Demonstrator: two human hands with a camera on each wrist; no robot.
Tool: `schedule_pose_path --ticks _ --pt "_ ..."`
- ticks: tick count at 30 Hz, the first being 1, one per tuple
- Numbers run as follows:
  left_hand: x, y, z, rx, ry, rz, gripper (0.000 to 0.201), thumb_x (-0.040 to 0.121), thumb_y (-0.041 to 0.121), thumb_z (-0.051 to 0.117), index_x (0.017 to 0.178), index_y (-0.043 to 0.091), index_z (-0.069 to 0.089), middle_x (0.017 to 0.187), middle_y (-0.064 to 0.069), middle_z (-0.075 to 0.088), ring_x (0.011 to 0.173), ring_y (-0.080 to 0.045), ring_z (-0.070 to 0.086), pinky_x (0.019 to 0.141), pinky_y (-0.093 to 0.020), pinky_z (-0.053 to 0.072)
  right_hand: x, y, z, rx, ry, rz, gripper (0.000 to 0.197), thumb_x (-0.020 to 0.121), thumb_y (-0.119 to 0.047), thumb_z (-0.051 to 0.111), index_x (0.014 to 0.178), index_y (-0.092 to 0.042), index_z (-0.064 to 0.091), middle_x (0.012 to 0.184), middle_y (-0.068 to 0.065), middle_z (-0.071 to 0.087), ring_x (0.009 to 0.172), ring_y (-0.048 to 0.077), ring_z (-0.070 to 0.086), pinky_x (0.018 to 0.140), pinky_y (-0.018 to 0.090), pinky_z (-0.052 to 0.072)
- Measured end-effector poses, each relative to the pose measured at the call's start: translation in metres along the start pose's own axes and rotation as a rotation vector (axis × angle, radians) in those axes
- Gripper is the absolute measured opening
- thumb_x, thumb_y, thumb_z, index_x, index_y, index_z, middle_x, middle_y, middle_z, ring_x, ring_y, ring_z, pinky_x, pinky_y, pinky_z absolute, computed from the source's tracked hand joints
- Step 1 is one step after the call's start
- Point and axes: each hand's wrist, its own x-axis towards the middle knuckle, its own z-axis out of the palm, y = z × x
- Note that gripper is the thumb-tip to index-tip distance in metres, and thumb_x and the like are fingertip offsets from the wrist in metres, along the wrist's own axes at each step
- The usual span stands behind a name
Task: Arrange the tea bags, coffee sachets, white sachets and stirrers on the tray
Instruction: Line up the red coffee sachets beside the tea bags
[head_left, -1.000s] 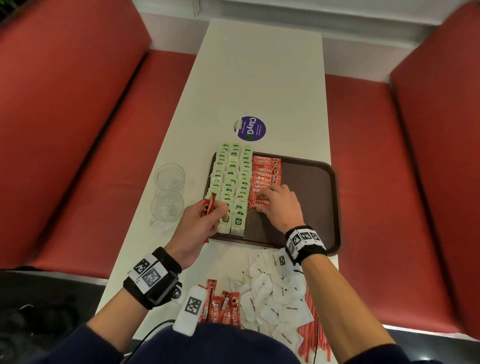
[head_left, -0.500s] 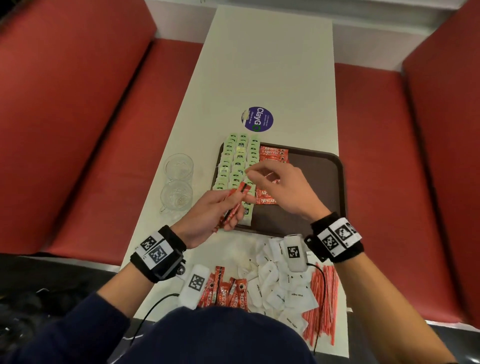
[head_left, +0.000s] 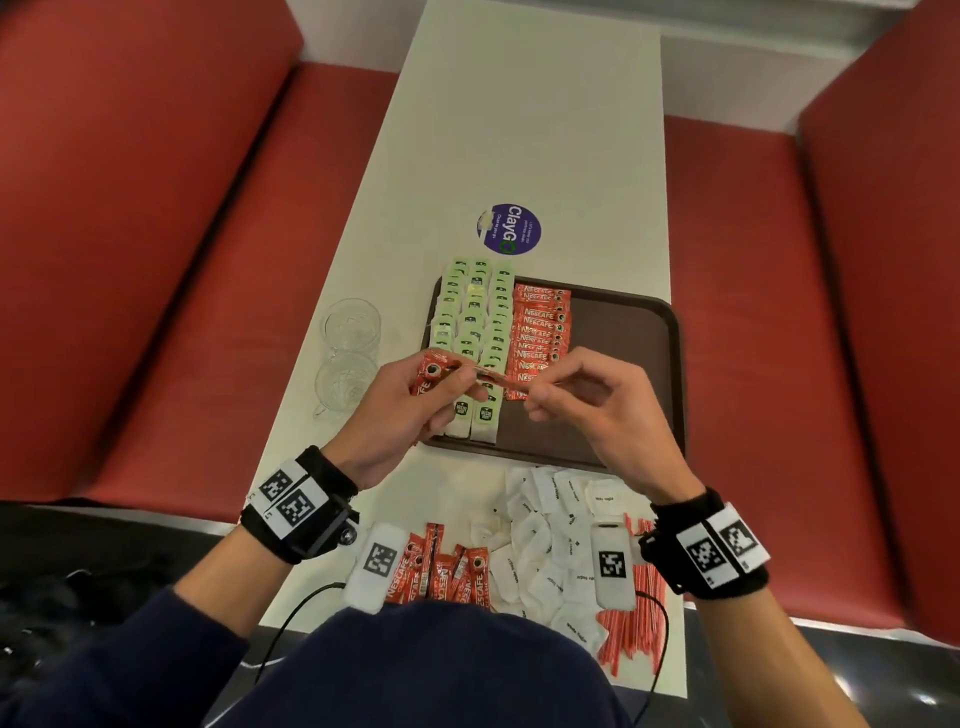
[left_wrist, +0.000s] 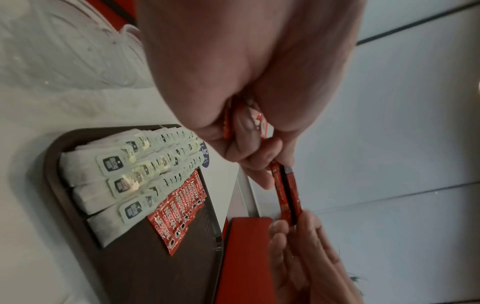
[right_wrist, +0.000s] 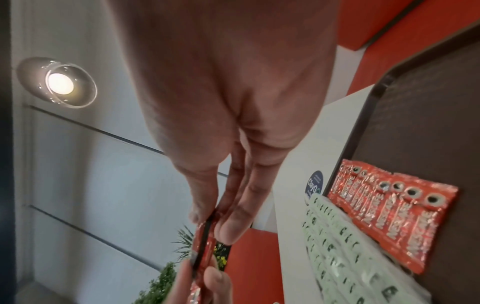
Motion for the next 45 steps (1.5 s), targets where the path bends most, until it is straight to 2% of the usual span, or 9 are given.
schedule_pose_path --ticks 2,6,10,16,20,26,30,35,45 --pt "0.000 0.002 0.001 -0.004 0.028 0.008 0.031 0.099 0.026 0.072 0.123 0.006 0.072 0.103 -0.016 0.079 0.059 -0.009 0.052 0.049 -0.015 0.035 -0.007 0.003 -0.003 -0.080 0.012 -0.025 0.010 0.091 -0.012 0.087 0.100 -0.010 0.082 0.106 0.005 0.080 0.103 0.026 0.078 0.099 0.043 0.062" --pt "-0.001 0.006 0.006 0.097 0.029 0.052 0.029 0.098 -0.001 0.073 0.127 0.003 0.073 0.103 -0.019 0.078 0.068 -0.003 0.070 0.058 -0.007 0.046 -0.011 0.009 -0.007 -0.180 0.067 -0.054 0.012 0.085 -0.010 0.092 0.094 -0.014 0.085 0.114 -0.004 0.078 0.108 0.020 0.077 0.096 0.033 0.063" --pt "0.003 0.001 0.007 0.132 0.027 0.077 0.029 0.093 0.000 0.080 0.120 0.011 0.077 0.110 -0.017 0.080 0.102 -0.028 0.080 0.090 -0.023 0.059 -0.012 0.011 -0.007 -0.195 0.118 -0.020 0.013 0.084 -0.010 0.093 0.093 -0.017 0.086 0.111 -0.007 0.079 0.104 0.017 0.078 0.093 0.031 0.064" --pt "0.011 -0.014 0.018 0.197 0.104 0.071 0.015 0.093 0.004 0.082 0.109 0.007 0.080 0.092 -0.014 0.082 0.091 -0.025 0.082 0.090 -0.020 0.058 -0.009 0.031 -0.010 -0.409 0.157 0.002 0.019 0.086 -0.009 0.092 0.089 -0.024 0.081 0.102 -0.011 0.077 0.092 0.011 0.077 0.085 0.033 0.066" --pt "0.013 -0.028 0.025 0.204 0.120 0.035 0.016 0.094 0.008 0.083 0.109 0.010 0.080 0.090 -0.009 0.083 0.091 -0.024 0.082 0.099 -0.033 0.060 -0.008 0.044 0.000 -0.829 0.095 -0.126 0.031 0.091 -0.028 0.087 0.117 -0.029 0.069 0.114 -0.012 0.068 0.096 0.007 0.066 0.086 0.032 0.062" --pt "0.019 -0.030 0.030 0.177 0.096 0.024 0.015 0.095 0.008 0.082 0.110 0.012 0.080 0.090 -0.009 0.083 0.093 -0.024 0.082 0.095 -0.028 0.060 -0.004 0.048 0.008 -0.997 0.144 -0.268 0.028 0.092 -0.036 0.086 0.117 -0.028 0.076 0.108 -0.009 0.071 0.094 0.017 0.063 0.077 0.037 0.057" --pt "0.026 -0.031 0.025 0.176 0.164 0.019 0.013 0.099 0.013 0.078 0.112 0.011 0.077 0.093 -0.007 0.083 0.094 -0.020 0.081 0.095 -0.027 0.055 0.010 0.060 -0.007 -0.880 0.155 -0.156 0.030 0.092 -0.035 0.087 0.120 -0.029 0.078 0.115 -0.009 0.071 0.099 0.012 0.067 0.083 0.034 0.060" --pt "0.026 -0.032 0.011 0.104 0.291 -0.065 0.028 0.105 0.035 0.070 0.113 0.009 0.075 0.089 -0.006 0.076 0.074 -0.013 0.065 0.072 -0.026 0.046 0.039 0.104 -0.029 -1.077 0.050 0.117 0.032 0.094 -0.035 0.085 0.124 -0.031 0.076 0.118 -0.006 0.066 0.108 0.018 0.065 0.089 0.037 0.055" --pt "0.005 -0.047 -0.020 0.069 0.307 -0.130 0.044 0.104 0.038 0.069 0.113 -0.004 0.071 0.086 -0.010 0.065 0.073 -0.016 0.052 0.054 -0.021 0.035 0.064 0.130 -0.013 -1.186 -0.015 0.110 0.041 0.089 -0.049 0.086 0.124 -0.030 0.074 0.120 -0.004 0.071 0.111 0.024 0.061 0.093 0.044 0.053"
